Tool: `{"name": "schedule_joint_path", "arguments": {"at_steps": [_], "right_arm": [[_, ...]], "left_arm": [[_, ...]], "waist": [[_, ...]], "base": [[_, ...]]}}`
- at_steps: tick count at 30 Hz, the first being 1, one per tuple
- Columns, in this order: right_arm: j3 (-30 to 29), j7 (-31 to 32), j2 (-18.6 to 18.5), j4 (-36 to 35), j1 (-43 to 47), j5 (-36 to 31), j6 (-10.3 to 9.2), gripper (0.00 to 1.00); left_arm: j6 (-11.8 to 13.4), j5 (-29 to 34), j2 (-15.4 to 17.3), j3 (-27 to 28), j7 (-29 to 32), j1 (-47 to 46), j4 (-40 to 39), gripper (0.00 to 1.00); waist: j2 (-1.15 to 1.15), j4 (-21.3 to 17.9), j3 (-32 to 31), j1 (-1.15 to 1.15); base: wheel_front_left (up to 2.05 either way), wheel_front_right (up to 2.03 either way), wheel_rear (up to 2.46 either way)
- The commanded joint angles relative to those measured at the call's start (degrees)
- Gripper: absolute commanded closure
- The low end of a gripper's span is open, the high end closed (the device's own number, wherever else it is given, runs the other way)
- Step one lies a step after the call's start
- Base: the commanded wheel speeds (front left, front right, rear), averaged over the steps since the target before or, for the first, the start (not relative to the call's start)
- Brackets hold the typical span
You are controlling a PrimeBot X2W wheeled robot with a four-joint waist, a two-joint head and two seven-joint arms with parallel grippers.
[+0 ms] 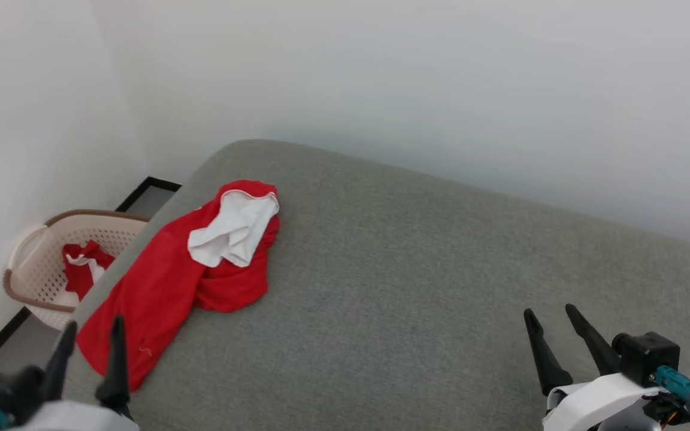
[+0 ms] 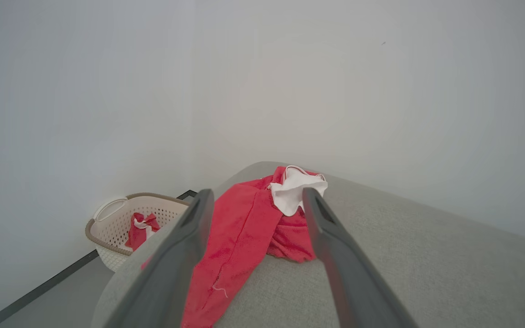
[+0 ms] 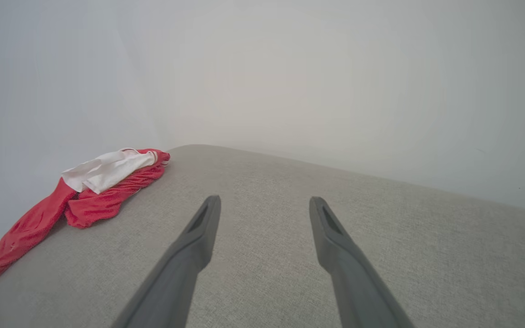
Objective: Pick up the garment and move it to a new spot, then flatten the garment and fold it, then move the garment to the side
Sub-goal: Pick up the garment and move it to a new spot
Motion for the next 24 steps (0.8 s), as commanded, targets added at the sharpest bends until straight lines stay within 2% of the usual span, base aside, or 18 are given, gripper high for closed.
{"name": "schedule_joint_path", "arguments": {"at_steps": [1, 7, 14, 24], "right_arm": [[-0.4, 0.3, -0.4, -0.1, -0.6, -0.2, -0.08, 0.00], [-1.2, 1.3, -1.4, -1.7, -1.9, -1.0, -0.08, 0.00], [-2.4, 2.9, -2.7, -5.1, -5.0, -2.3, -0.08, 0.00], [-3.7, 4.3, -3.3, -8.9, -8.9, -4.2, -0.08, 0.00]], "left_arm": [[-0.2, -1.0, 0.7, 0.5, 0.7, -1.5, 0.3, 0.00], [-1.7, -5.5, 4.0, 1.2, 6.8, -7.7, 2.5, 0.00], [-2.7, -11.6, 9.6, 0.2, 16.4, -19.1, 6.4, 0.00], [-3.1, -17.8, 16.1, -5.1, 26.7, -34.7, 19.8, 0.00]], "waist": [[0.00, -1.3, 1.2, 0.00], [0.00, -4.3, 5.2, 0.00], [0.00, -7.9, 14.1, 0.00], [0.00, -11.3, 24.9, 0.00]], "base": [[0.00, 0.00, 0.00], [0.00, 0.00, 0.00], [0.00, 0.00, 0.00], [0.00, 0.00, 0.00]]}}
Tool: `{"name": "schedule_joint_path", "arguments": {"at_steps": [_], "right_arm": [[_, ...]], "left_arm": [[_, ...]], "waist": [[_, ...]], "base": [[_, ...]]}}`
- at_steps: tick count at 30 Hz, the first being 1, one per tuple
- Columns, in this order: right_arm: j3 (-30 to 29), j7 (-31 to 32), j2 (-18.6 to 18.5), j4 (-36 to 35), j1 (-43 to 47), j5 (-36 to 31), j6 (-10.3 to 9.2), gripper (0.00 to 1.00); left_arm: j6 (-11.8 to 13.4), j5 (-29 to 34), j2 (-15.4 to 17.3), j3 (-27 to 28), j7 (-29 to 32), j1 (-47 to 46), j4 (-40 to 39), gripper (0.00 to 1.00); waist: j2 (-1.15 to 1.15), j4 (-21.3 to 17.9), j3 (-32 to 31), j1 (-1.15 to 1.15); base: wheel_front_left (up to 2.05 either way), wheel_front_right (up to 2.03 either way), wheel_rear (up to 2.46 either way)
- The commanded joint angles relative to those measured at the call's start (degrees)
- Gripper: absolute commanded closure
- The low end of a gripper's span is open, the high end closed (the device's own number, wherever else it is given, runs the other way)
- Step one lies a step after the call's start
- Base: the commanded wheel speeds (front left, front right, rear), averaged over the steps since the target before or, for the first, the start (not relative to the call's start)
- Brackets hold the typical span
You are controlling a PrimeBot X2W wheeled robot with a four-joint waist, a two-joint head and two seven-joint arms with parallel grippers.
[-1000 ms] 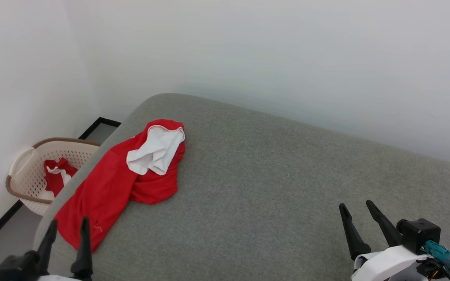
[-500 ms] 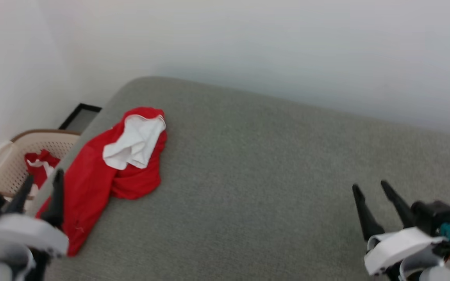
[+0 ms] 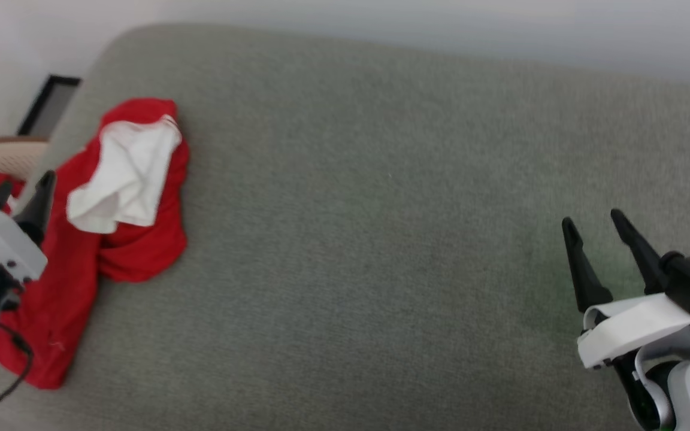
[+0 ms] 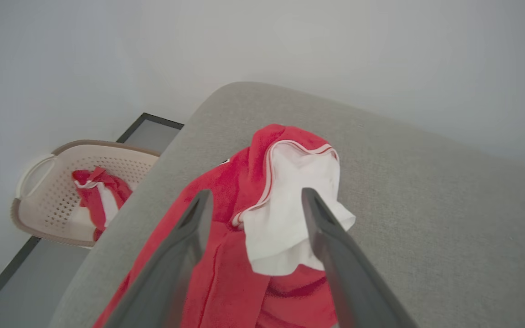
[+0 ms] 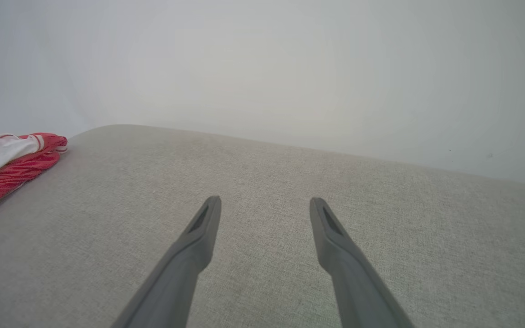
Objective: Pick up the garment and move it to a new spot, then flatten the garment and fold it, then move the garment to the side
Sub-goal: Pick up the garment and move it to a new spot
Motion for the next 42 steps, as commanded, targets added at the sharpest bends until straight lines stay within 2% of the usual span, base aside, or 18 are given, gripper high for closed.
{"name": "schedule_joint_path", "arguments": {"at_steps": [1, 7, 12, 21, 22, 23, 24, 30, 42], "right_arm": [[-0.3, 0.3, -0.3, -0.8, -1.3, -0.5, -0.08, 0.00], [-0.5, 1.3, -0.6, -3.1, -2.9, -1.2, -0.08, 0.00], [-0.8, 2.0, -0.8, -4.8, -3.7, -1.9, -0.08, 0.00], [-1.2, 2.8, -0.5, -6.6, -4.2, -2.4, -0.08, 0.00], [-1.3, 2.7, -0.3, -6.5, -4.2, -2.4, -0.08, 0.00], [-1.4, 2.6, -0.2, -6.3, -4.1, -2.4, -0.08, 0.00], [-1.5, 2.5, -0.1, -6.1, -4.0, -2.4, -0.08, 0.00], [-2.1, 1.7, 0.6, -4.8, -2.7, -1.9, -0.08, 0.00], [-2.1, -0.1, 1.6, -1.2, 0.7, -0.3, -0.08, 0.00]], "left_arm": [[-0.1, -1.0, 0.6, -1.3, 1.5, -2.7, 2.3, 0.00], [-0.1, -3.3, 1.8, -4.7, 8.4, -9.8, 13.1, 0.00], [-0.1, -2.4, 1.5, -7.5, 12.2, -14.9, 21.9, 0.00], [-0.1, -2.8, -2.4, -11.4, 11.1, -19.0, 32.4, 0.00], [-0.1, -3.0, -2.7, -11.8, 10.7, -19.2, 32.7, 0.17], [-0.1, -3.5, -2.9, -12.1, 10.4, -19.5, 32.9, 0.54], [-0.2, -3.9, -2.8, -12.4, 10.3, -19.7, 33.1, 1.00], [-0.1, -5.4, 1.0, -14.0, 6.3, -21.0, 31.8, 1.00], [-0.1, -5.4, 8.3, -19.6, -2.8, -22.5, 23.3, 1.00]], "waist": [[0.00, -3.7, 7.3, 0.00], [0.00, -5.1, 11.5, 0.00], [0.00, -5.9, 14.1, 0.00], [0.00, -6.5, 15.8, 0.00], [0.00, -6.5, 15.6, 0.00], [0.00, -6.4, 15.4, 0.00], [0.00, -6.3, 15.1, 0.00], [0.00, -5.2, 11.9, 0.00], [0.00, -2.7, 2.9, 0.00]], "base": [[0.00, 0.00, 0.00], [0.00, 0.00, 0.00], [0.00, 0.00, 0.00], [0.00, 0.00, 0.00], [0.00, 0.00, 0.00], [0.00, 0.00, 0.00], [0.00, 0.00, 0.00], [0.00, 0.00, 0.00], [0.00, 0.00, 0.00]]}}
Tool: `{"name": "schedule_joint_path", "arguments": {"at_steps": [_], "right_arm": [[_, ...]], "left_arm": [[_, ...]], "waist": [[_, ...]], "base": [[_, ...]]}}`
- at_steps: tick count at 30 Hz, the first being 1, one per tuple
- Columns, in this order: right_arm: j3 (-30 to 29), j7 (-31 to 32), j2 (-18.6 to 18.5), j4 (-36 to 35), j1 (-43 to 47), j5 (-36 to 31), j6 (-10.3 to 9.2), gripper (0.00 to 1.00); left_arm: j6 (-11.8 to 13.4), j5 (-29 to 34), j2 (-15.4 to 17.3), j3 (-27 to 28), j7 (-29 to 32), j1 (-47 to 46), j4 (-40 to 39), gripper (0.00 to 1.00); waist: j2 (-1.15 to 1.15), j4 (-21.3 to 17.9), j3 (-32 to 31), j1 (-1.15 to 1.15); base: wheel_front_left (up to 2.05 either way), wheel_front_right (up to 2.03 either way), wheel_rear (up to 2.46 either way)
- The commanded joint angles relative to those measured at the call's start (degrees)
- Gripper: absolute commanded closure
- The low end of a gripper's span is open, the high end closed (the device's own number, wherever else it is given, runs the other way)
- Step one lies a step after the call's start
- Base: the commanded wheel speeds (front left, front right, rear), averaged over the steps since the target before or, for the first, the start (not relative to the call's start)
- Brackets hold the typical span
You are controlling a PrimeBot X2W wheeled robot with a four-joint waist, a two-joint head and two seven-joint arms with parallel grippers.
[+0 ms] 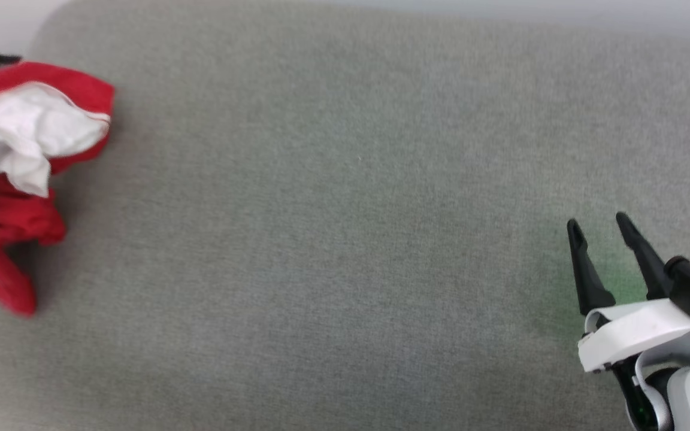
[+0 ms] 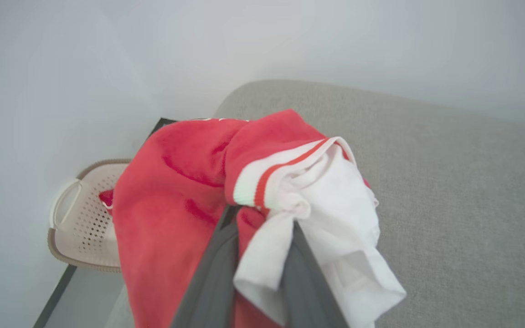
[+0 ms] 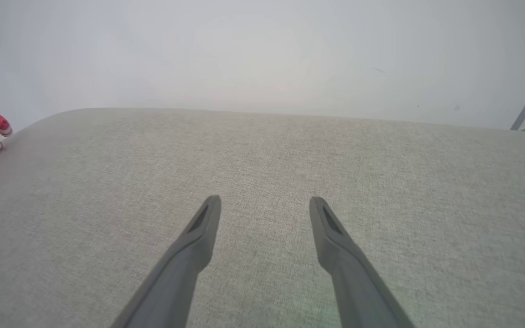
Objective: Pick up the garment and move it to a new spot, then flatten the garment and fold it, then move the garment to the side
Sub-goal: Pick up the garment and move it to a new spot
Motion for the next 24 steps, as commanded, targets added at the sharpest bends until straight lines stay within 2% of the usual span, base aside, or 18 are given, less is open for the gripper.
{"name": "schedule_joint_path", "arguments": {"at_steps": [1, 7, 13, 24], "right_arm": [[-0.1, -0.4, 0.2, 0.4, 1.0, 0.5, -0.08, 0.00], [-0.2, -1.6, 0.9, 1.9, 3.2, 1.5, -0.08, 0.00], [-0.3, -2.4, 1.3, 3.1, 5.0, 2.4, -0.08, 0.00], [-0.5, -3.4, 1.6, 4.3, 6.5, 3.0, -0.08, 0.00]], "left_arm": [[-0.1, 0.4, 1.3, -0.6, -1.2, -0.3, -1.1, 1.00], [-0.1, 0.3, 5.1, -2.1, -3.0, -0.8, -6.6, 1.00], [0.3, 0.6, 7.6, -2.9, -0.4, -0.8, -13.3, 1.00], [5.1, -1.7, 11.4, -2.5, 7.6, 4.1, -30.4, 1.00]], "waist": [[0.00, 1.6, -4.2, 0.00], [0.00, 2.3, -9.5, 0.00], [0.00, 2.8, -13.9, 0.00], [0.00, 0.8, -18.3, 0.00]], "base": [[0.00, 0.00, 0.00], [0.00, 0.00, 0.00], [0.00, 0.00, 0.00], [0.00, 0.00, 0.00]]}}
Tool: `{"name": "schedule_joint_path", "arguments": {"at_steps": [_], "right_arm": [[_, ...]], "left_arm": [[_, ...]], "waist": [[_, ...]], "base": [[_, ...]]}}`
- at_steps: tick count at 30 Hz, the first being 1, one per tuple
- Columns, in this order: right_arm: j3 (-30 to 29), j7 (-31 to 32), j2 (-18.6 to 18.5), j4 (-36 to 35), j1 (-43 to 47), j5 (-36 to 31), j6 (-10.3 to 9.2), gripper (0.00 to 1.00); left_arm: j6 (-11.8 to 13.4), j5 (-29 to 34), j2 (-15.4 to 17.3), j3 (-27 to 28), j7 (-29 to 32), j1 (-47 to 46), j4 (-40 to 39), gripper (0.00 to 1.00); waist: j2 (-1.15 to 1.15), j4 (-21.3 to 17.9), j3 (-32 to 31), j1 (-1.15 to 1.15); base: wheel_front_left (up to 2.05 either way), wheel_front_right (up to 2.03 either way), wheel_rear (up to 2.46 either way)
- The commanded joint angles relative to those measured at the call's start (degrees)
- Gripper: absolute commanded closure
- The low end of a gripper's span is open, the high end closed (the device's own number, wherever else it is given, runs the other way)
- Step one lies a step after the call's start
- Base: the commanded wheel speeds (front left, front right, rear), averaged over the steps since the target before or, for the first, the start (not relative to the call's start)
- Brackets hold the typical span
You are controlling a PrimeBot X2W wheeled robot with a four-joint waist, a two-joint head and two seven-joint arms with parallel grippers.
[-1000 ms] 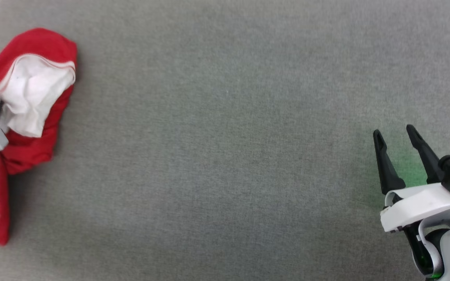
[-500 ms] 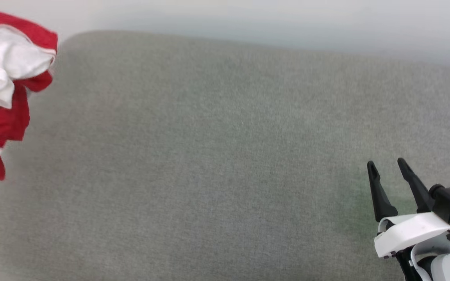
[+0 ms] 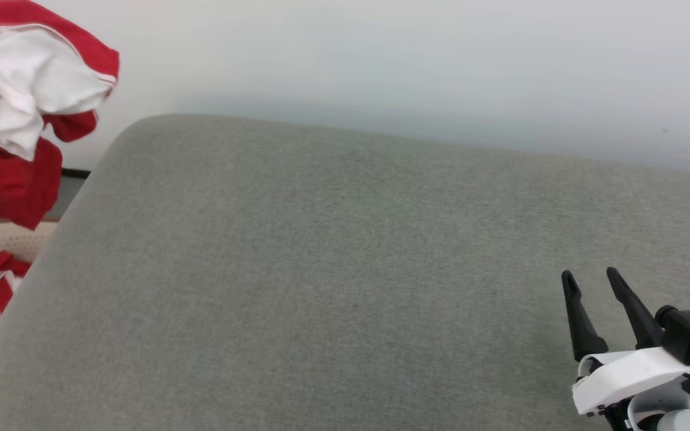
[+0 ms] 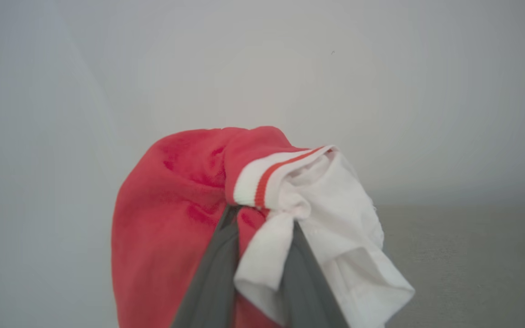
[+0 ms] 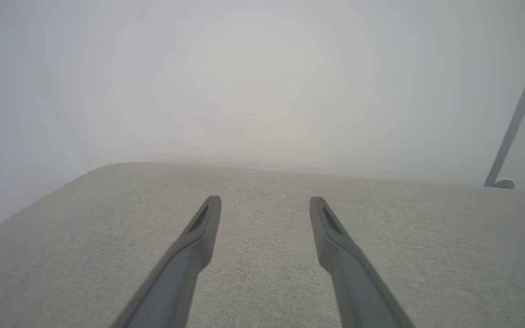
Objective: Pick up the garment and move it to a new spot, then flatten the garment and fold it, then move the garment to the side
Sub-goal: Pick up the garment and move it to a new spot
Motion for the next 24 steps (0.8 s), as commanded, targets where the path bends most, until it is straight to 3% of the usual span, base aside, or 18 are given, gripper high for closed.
{"name": "schedule_joint_path", "arguments": {"at_steps": [1, 14, 24], "right_arm": [[-0.6, -0.3, 0.0, 0.1, 0.5, 0.3, -0.08, 0.00], [-4.3, -1.5, -0.1, 0.1, 0.3, -0.2, -0.08, 0.00], [-7.3, -2.9, 0.8, 0.5, -0.8, -0.4, -0.08, 0.00]], "left_arm": [[0.8, -0.8, 0.1, 0.1, 0.8, 1.3, -2.5, 1.00], [6.7, -3.0, 0.5, -0.9, 6.9, 7.0, -21.1, 1.00], [7.9, -2.1, -4.7, -6.2, 10.7, 5.1, -28.6, 1.00]], "waist": [[0.00, -1.6, -1.0, 0.00], [0.00, -11.4, -0.1, 0.00], [0.00, -19.0, 3.2, 0.00]], "base": [[0.00, 0.00, 0.00], [0.00, 0.00, 0.00], [0.00, 0.00, 0.00]]}}
